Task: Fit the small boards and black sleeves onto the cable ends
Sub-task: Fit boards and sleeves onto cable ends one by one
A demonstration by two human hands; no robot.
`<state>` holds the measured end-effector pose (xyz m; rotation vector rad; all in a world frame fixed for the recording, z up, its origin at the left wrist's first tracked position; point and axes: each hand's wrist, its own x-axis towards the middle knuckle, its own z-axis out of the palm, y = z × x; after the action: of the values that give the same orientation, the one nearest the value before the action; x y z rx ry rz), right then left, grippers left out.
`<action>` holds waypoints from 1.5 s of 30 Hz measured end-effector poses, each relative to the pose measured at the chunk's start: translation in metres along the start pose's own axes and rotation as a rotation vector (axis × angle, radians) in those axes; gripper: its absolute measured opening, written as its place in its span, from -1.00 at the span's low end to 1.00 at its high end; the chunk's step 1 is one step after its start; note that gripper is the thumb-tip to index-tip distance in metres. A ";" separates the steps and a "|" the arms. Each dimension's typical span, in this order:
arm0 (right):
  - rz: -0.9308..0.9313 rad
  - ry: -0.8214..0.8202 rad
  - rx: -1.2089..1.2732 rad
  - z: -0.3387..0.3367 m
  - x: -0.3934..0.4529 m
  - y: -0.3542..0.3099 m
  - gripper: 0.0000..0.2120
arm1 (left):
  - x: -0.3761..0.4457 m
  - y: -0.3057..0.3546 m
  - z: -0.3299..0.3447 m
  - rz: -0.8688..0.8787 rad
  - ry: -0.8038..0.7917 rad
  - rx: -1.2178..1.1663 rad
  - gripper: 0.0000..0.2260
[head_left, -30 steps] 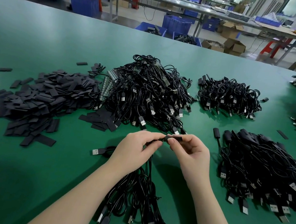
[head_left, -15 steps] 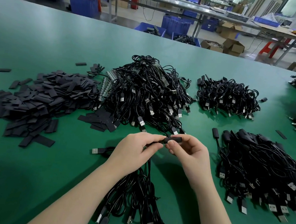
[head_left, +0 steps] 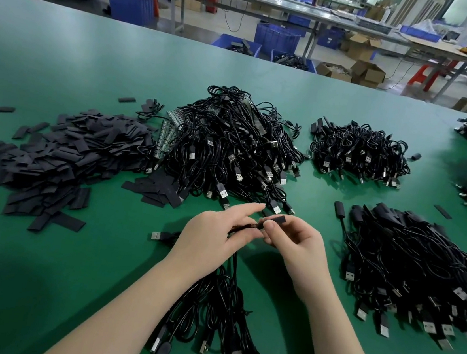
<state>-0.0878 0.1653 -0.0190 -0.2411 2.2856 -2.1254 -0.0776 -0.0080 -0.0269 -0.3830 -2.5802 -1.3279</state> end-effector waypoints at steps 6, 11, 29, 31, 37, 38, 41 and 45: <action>0.027 0.103 0.066 0.013 -0.002 0.008 -0.88 | 0.001 0.000 0.001 -0.072 0.114 -0.054 -0.85; 0.064 0.166 0.105 0.012 0.003 0.008 -0.84 | 0.000 0.000 0.001 -0.040 0.033 -0.035 -0.71; 0.083 0.245 0.365 0.021 0.002 0.016 -0.85 | 0.001 0.000 0.002 -0.004 0.153 0.032 -0.89; 0.072 0.264 0.372 0.021 0.001 0.016 -0.86 | 0.001 0.001 0.002 0.004 0.153 0.037 -0.89; 0.073 0.242 0.358 0.022 0.002 0.019 -0.84 | 0.000 0.001 0.003 0.008 0.161 0.027 -0.87; 0.074 0.236 0.360 0.022 0.001 0.020 -0.84 | 0.000 0.000 0.003 0.008 0.163 0.022 -0.86; 0.076 0.232 0.361 0.022 0.002 0.021 -0.85 | 0.000 0.000 0.002 0.021 0.178 0.003 -0.85; 0.086 0.215 0.340 0.021 0.003 0.021 -0.85 | 0.000 0.001 0.001 0.018 0.184 0.006 -0.83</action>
<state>-0.0903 0.1451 -0.0414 0.0940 1.9358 -2.5500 -0.0768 -0.0061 -0.0267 -0.2688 -2.4231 -1.2852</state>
